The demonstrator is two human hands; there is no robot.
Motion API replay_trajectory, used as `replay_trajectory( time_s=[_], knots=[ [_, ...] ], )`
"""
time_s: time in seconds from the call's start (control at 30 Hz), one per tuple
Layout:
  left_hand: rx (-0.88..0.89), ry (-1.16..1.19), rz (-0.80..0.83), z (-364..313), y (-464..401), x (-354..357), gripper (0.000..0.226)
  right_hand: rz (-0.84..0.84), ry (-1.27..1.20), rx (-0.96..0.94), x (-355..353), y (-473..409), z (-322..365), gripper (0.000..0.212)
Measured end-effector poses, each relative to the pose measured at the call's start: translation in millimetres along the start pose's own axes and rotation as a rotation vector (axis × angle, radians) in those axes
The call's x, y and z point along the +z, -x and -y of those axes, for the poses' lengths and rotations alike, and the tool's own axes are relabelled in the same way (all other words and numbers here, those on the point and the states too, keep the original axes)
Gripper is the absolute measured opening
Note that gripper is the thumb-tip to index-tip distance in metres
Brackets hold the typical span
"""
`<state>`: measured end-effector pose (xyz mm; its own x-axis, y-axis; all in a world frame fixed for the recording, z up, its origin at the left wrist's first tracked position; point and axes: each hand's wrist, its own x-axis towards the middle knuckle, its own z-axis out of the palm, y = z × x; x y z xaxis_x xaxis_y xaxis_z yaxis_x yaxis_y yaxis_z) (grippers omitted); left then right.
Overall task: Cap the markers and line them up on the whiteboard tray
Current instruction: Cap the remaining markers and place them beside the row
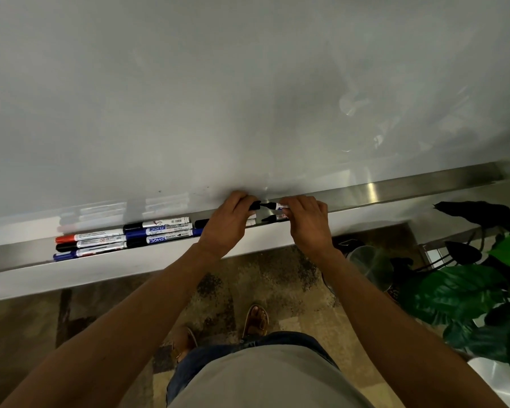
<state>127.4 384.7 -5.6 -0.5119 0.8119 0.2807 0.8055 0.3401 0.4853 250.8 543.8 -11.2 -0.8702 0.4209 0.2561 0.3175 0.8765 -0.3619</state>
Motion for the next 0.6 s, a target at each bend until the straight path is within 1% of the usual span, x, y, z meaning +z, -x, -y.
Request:
replay_trajectory(
  time_s=[0.07, 0.3, 0.37, 0.53, 0.6],
  knots=[
    [0.01, 0.021, -0.003, 2, 1, -3, 0.024, -0.013, -0.008, -0.024, 0, -2, 4, 0.039],
    [-0.042, 0.038, -0.063, 3, 3, -10, 0.036, -0.033, -0.008, -0.023, -3, -4, 8, 0.036],
    [-0.045, 0.043, -0.07, 1, 3, -12, 0.034, -0.017, -0.01, -0.047, -3, -4, 11, 0.033],
    [-0.027, 0.068, -0.066, -7, 5, -18, 0.026, -0.001, -0.018, -0.06, -1, -5, 17, 0.035],
    [-0.007, 0.081, -0.045, -7, 6, -21, 0.025, 0.008, -0.022, -0.089, -1, -5, 17, 0.034]
  ],
)
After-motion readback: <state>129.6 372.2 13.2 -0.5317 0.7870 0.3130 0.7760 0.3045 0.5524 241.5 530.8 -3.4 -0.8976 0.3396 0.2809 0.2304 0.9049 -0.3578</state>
